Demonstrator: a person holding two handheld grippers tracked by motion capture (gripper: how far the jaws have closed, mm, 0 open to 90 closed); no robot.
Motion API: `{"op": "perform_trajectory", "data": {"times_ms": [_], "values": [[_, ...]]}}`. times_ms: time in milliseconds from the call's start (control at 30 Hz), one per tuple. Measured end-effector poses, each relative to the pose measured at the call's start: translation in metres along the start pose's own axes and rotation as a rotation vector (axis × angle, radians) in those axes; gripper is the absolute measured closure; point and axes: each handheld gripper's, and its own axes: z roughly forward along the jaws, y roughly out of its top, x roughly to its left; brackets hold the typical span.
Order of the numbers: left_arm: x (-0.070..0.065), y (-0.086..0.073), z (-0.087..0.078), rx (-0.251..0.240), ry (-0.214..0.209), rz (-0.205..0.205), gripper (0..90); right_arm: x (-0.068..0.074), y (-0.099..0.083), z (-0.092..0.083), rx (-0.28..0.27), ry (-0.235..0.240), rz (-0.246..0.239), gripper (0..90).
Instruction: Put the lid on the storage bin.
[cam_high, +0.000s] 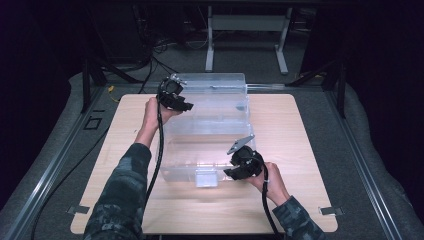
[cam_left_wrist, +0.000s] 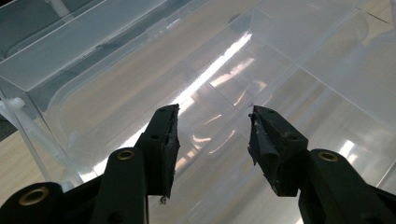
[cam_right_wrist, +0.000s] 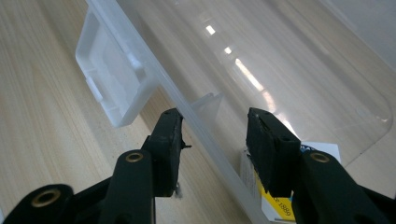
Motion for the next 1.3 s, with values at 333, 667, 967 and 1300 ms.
{"op": "perform_trajectory", "data": {"times_ms": [333,667,967,1300], "values": [[-0.001,-0.002,0.000,0.001,0.003,0.006,56.4,0.004,-0.002,0.007,-0.022,0.011,0.036,64.6],[0.001,0.000,-0.002,0.014,-0.015,-0.007,60.0,0.007,-0.003,0.008,-0.039,-0.021,0.036,63.3],[-0.001,0.003,-0.003,0.041,-0.026,0.019,66.1,0.010,-0.003,0.009,-0.044,-0.041,0.031,62.1],[-0.002,0.004,-0.007,0.038,-0.050,0.021,69.5,0.010,-0.003,0.011,-0.060,-0.035,0.048,60.3]]}}
